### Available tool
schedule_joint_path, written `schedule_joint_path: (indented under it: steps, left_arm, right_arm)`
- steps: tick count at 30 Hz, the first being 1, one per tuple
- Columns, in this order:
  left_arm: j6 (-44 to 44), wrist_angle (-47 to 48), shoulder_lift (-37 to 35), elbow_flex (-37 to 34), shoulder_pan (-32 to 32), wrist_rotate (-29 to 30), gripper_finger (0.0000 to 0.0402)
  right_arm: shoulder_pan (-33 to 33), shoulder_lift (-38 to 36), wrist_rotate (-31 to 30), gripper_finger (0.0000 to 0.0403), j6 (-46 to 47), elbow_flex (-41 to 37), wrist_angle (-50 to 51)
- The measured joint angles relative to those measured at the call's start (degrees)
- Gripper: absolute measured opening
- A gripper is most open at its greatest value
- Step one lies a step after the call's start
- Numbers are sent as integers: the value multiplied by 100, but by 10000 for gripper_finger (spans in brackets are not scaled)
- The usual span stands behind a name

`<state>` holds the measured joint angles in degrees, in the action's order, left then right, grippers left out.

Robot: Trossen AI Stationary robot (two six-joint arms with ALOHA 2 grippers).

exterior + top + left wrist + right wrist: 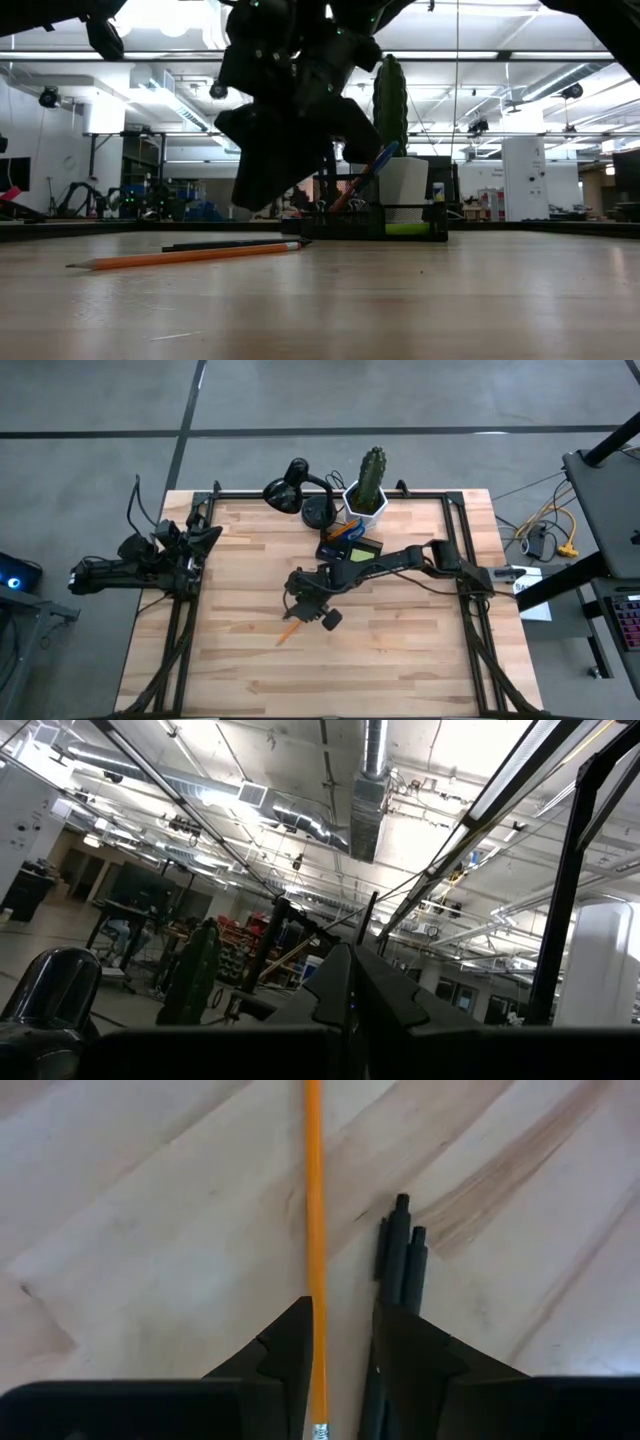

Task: Pick and place office supplies into organizer
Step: Put the orange pencil into the black desk organizer

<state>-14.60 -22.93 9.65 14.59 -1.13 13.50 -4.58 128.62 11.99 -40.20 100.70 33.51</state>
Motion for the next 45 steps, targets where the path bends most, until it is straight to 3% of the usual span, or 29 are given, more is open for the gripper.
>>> schedule_joint_path:
  steps: [21, 37, 45]
  left_arm:
    - [-1, -3, 2, 0, 2, 11, 0]
    - [-1, -16, 4, 0, 0, 24, 0]
    - [1, -14, 4, 0, 0, 24, 0]
  right_arm:
    - [182, 1, 11, 88, -647, -519, -241]
    - [214, 299, 65, 88, -352, -382, -200]
    - [214, 297, 56, 71, -378, -360, 302]
